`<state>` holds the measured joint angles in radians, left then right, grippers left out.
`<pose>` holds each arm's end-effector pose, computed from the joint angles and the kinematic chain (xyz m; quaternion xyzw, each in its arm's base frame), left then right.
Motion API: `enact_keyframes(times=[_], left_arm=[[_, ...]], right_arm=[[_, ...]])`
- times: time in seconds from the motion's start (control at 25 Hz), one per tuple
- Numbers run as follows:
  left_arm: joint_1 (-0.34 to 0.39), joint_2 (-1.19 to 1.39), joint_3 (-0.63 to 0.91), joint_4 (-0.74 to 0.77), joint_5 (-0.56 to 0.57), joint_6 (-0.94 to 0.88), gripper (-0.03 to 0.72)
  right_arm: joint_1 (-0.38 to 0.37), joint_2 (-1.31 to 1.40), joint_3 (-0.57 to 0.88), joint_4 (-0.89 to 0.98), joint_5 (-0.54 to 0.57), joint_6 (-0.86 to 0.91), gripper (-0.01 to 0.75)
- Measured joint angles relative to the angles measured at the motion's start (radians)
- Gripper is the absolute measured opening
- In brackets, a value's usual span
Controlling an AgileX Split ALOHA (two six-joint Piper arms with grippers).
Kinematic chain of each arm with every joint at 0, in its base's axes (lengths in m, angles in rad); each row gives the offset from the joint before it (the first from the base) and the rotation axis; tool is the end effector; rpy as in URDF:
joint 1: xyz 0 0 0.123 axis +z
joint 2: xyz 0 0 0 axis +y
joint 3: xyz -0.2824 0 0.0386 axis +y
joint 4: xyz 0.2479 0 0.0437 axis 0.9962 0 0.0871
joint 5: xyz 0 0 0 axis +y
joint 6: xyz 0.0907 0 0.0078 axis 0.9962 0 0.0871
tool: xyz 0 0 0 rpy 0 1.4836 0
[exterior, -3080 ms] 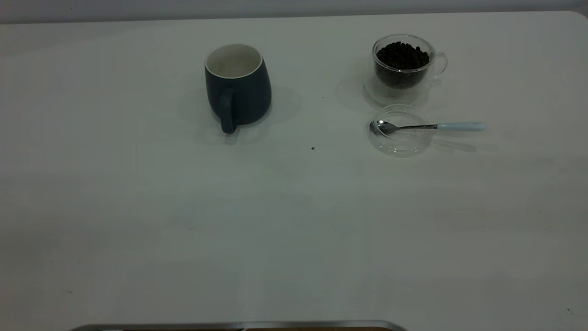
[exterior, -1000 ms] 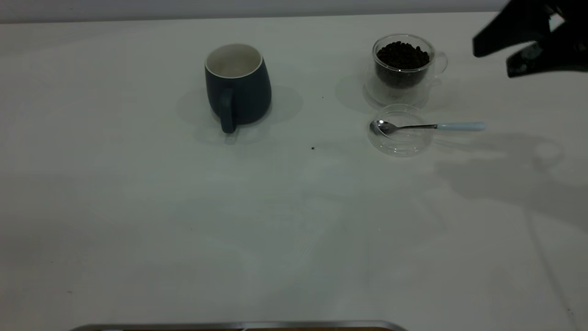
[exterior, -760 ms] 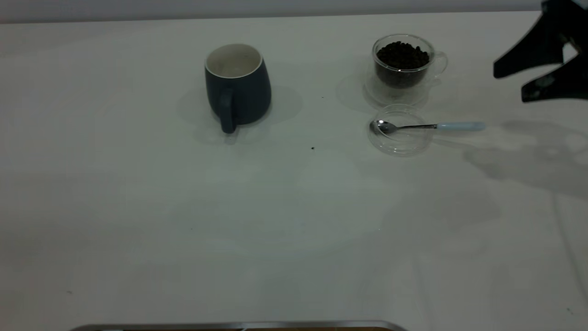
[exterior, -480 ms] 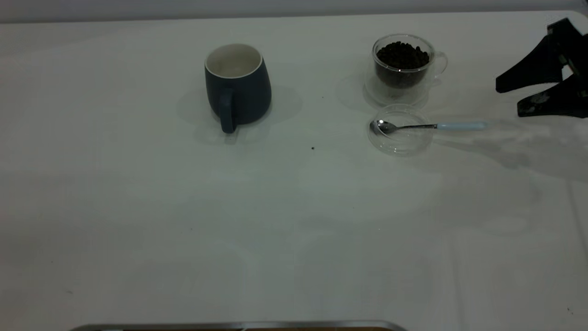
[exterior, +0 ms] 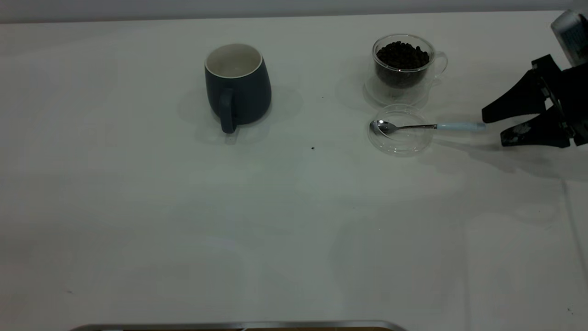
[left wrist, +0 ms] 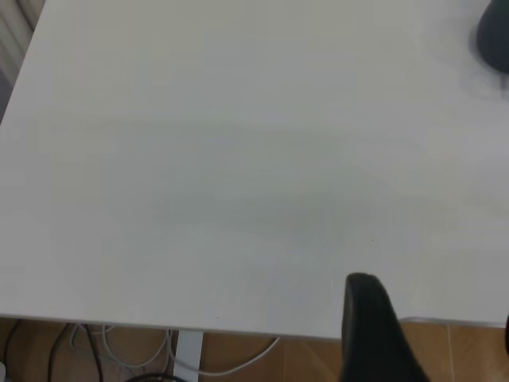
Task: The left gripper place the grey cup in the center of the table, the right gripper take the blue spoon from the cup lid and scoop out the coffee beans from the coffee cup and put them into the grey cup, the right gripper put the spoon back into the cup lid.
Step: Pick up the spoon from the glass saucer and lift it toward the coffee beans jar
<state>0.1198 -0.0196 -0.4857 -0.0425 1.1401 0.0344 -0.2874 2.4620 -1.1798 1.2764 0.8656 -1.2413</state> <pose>-0.0092 -0.0047 0.2669 -0.0355 0.8710 0.0166 0.4896 0.3633 -0.0381 -0.0169 0.0728 0.9147 0.3849 0.0992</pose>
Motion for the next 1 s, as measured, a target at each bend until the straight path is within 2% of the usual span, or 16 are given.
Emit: enact_keyframes(times=[1.0], left_arm=[[0.000,0.000,0.000,0.000,0.000,0.000,0.466]], right_arm=[[0.088,0.087,-0.017,0.237,0.036,-0.121,0.592]])
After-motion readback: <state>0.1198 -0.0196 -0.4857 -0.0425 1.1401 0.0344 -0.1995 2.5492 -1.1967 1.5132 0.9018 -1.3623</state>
